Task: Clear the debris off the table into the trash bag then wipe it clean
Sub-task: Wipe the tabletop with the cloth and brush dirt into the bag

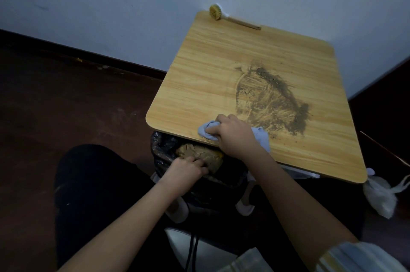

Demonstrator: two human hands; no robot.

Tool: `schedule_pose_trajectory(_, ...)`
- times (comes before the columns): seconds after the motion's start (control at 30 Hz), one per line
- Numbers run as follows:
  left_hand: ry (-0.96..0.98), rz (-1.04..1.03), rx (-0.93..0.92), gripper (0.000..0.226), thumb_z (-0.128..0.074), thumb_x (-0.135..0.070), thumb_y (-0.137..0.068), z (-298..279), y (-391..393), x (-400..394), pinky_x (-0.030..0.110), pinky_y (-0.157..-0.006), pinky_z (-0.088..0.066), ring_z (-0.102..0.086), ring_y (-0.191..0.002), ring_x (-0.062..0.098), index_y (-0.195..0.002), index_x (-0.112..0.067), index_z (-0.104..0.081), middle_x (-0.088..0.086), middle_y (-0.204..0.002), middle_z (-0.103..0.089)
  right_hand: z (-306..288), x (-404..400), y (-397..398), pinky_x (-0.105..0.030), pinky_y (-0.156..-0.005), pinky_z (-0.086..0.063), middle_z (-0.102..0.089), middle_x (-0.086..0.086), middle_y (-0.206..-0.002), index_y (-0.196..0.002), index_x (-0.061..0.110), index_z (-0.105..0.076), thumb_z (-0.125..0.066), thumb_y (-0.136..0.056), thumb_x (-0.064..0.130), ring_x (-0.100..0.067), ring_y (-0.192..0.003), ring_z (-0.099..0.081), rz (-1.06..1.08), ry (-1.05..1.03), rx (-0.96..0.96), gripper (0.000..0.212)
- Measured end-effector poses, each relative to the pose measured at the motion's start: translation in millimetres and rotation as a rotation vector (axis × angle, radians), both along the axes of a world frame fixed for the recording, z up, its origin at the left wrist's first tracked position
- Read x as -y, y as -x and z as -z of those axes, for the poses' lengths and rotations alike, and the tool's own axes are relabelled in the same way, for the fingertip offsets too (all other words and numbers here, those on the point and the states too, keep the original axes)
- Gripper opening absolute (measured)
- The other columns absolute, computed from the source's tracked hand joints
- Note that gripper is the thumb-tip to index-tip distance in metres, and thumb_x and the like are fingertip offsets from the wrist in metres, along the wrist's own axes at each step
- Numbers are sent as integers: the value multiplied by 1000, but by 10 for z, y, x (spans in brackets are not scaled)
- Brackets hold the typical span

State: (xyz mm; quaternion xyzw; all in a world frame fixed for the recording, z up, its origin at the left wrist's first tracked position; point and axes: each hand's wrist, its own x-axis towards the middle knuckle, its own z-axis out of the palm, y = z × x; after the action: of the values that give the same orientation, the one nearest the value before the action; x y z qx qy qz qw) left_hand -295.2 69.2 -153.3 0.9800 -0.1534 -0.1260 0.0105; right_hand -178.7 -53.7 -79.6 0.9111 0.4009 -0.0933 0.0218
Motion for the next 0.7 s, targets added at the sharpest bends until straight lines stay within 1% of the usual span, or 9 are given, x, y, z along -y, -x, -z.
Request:
schedule_pose_trajectory(0.07, -9, 9, -5, 34, -45, -15, -95, -4, 4, 1, 34, -72, -44, -50, -112, 27, -126, -25, -52, 1, -124, -52, -3, 11, 36, -30, -63, -26, -50, -4, -108, -117, 30, -64, -45, -99, 15, -24, -89, -41, -22, -1, -5, 30)
schedule_pose_trajectory(0.17, -3, 14, -14, 35, -43, -14, -95, -20, 11, 8, 34, -74, -45, -50, -113, 28, -127, -23, -53, 3, -125, -52, -14, 33, 68, -31, -64, -26, -51, -5, -107, -112, 27, -65, -44, -98, 14, -22, -83, -34, -41, 19, -13, 28)
schedule_pose_trajectory(0.27, 3, 24, -11, 36, -42, -13, -95, -29, 17, 11, 34, -76, -45, -50, -113, 29, -129, -23, -51, 3, -127, -51, -46, 44, 74, -31, -65, -28, -52, -5, -111, -119, 30, -63, -43, -100, 15, -25, -91, -42, -73, 25, -45, 32)
schedule_pose_trajectory(0.33, 0, 26, -1, 36, -40, -15, -96, -29, 24, 8, 34, -76, -46, -52, -112, 28, -129, -24, -51, 3, -126, -52, -86, 45, 51, -32, -66, -31, -53, -5, -113, -123, 33, -62, -43, -101, 15, -27, -96, -45, -77, 14, -67, 34)
schedule_pose_trajectory(0.4, -7, 26, 12, 35, -39, -16, -96, -33, 37, 2, 34, -74, -46, -53, -110, 28, -127, -24, -52, 3, -123, -53, -127, 32, 5, -32, -70, -36, -53, -5, -114, -124, 33, -62, -43, -100, 15, -28, -97, -46, -41, -15, -49, 36)
schedule_pose_trajectory(0.5, 1, 25, 4, 33, -40, -15, -96, -26, 52, -10, 34, -73, -45, -52, -109, 29, -125, -23, -53, 4, -121, -53, -158, -39, -84, -33, -74, -37, -52, -5, -116, -127, 35, -60, -45, -98, 14, -29, -100, -45, 69, -76, -18, 38)
schedule_pose_trajectory(0.63, 2, 13, -5, 31, -43, -15, -95, -38, 67, -43, 34, -71, -44, -52, -109, 28, -123, -23, -53, 3, -121, -52, -151, -246, -191, -34, -69, -31, -48, -6, -111, -121, 31, -62, -47, -95, 8, -31, -100, -44, 184, -60, 8, 38)
schedule_pose_trajectory(0.7, 2, 2, -12, 30, -44, -16, -94, -45, 80, -60, 35, -72, -45, -52, -109, 28, -122, -24, -53, 3, -121, -52, -134, -343, -205, -36, -69, -32, -46, -6, -108, -117, 29, -63, -47, -94, 6, -31, -101, -44, 224, -17, -7, 37)
